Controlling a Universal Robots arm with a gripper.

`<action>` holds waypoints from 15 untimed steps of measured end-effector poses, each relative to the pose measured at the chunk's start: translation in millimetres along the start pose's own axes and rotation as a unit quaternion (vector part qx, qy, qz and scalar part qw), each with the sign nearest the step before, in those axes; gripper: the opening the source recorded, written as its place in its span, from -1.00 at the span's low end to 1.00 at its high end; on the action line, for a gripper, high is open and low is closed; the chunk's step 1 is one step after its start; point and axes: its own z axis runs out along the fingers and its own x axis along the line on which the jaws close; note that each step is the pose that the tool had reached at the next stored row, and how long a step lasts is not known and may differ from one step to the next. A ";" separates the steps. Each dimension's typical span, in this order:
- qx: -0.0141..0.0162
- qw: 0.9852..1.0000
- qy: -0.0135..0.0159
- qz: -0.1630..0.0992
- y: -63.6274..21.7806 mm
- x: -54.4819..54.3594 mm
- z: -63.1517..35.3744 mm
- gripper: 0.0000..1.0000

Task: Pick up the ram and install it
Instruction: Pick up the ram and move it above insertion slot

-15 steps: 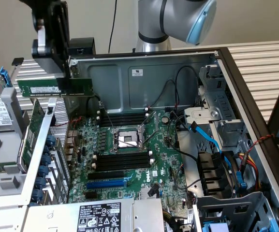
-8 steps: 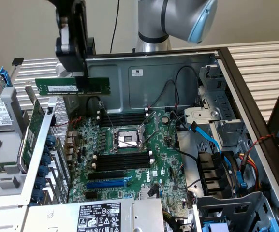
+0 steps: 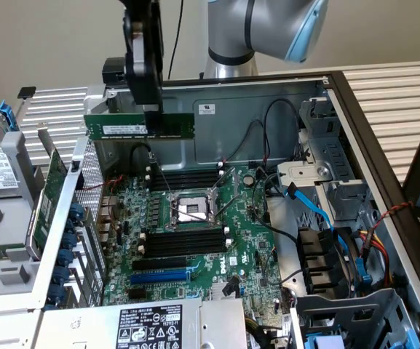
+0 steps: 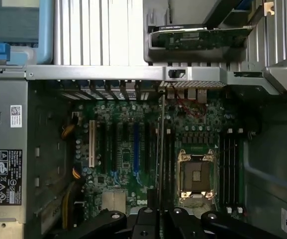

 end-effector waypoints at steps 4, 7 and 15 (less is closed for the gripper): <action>0.000 1.000 0.001 0.000 -13.7 -8.6 1.0 -0.72; 0.000 1.000 0.002 0.000 -19.1 -18.4 3.0 -0.72; 0.003 1.000 0.005 -0.012 -19.7 -35.6 11.6 -0.72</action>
